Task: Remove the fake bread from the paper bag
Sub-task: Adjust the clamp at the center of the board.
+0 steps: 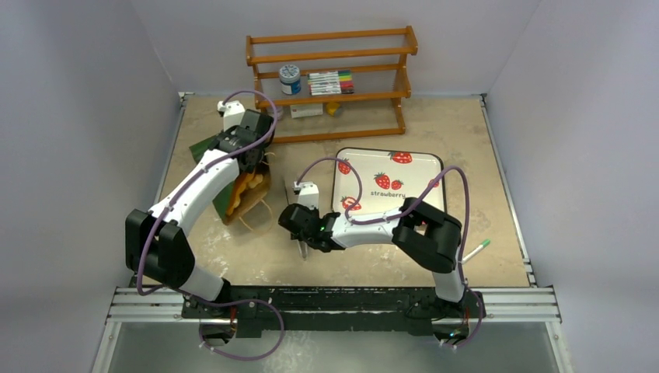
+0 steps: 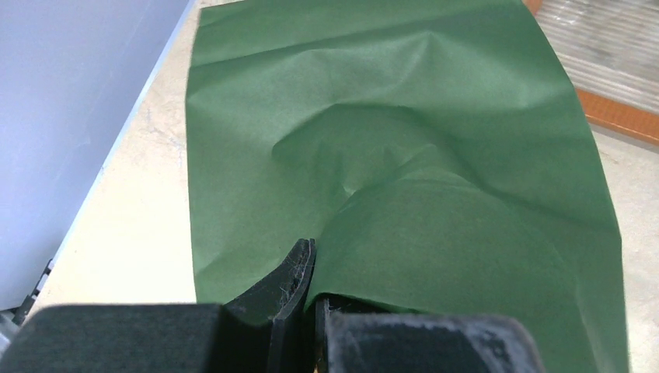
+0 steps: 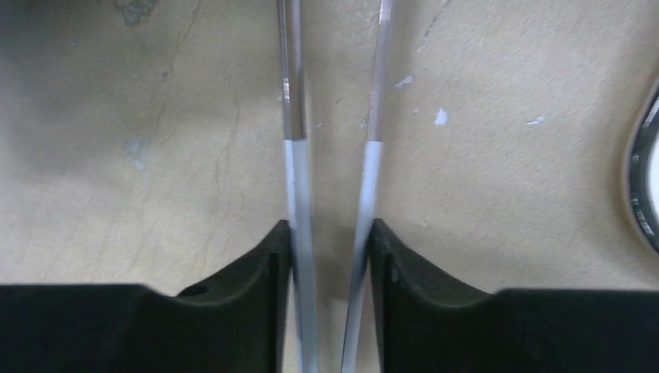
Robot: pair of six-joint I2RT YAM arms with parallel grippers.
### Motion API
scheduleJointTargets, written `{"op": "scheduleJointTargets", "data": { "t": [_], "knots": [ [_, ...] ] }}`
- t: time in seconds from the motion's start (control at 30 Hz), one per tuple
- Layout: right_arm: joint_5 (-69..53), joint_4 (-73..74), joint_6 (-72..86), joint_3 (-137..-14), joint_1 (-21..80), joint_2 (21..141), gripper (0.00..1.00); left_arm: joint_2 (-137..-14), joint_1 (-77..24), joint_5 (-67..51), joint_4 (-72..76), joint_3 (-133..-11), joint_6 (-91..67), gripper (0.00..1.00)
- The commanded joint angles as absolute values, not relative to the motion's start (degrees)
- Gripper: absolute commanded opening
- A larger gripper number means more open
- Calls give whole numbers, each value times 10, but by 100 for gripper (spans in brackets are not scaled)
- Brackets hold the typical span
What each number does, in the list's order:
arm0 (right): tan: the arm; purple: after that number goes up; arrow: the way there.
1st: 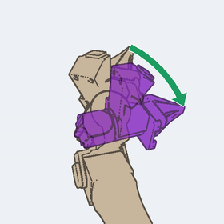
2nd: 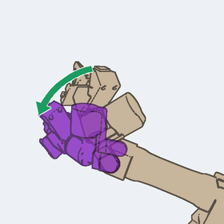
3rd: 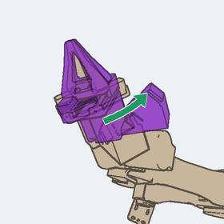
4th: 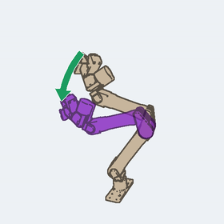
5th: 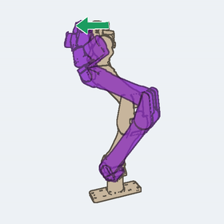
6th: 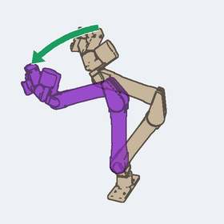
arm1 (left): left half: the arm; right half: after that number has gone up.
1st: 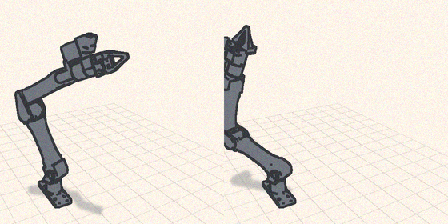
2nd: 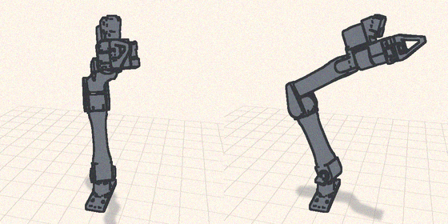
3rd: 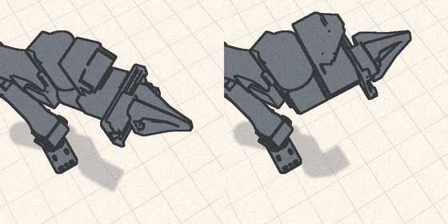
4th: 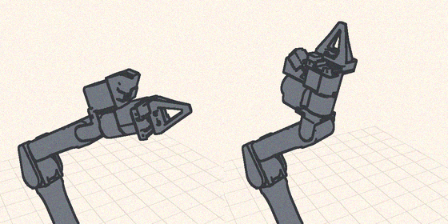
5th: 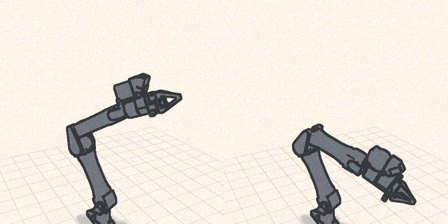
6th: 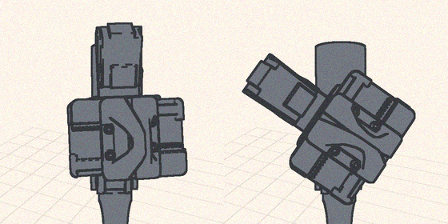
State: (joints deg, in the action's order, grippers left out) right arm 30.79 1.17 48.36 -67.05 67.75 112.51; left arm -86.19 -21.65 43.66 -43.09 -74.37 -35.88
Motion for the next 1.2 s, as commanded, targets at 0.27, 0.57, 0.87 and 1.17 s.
{"op": "scheduleJointTargets", "data": {
  "t": [0.27,0.57,0.87,1.17],
  "knots": [
    [258,172,505,-612,677,1162,6,-843,-193,441,-439,-739,-364,0],
    [245,162,498,-595,677,1108,12,-844,-193,417,-423,-731,-354,0],
    [185,110,469,-522,677,994,30,-847,-193,405,-423,-736,-346,0],
    [125,52,445,-477,677,929,43,-849,-193,386,-425,-736,-345,0]
  ]
}}
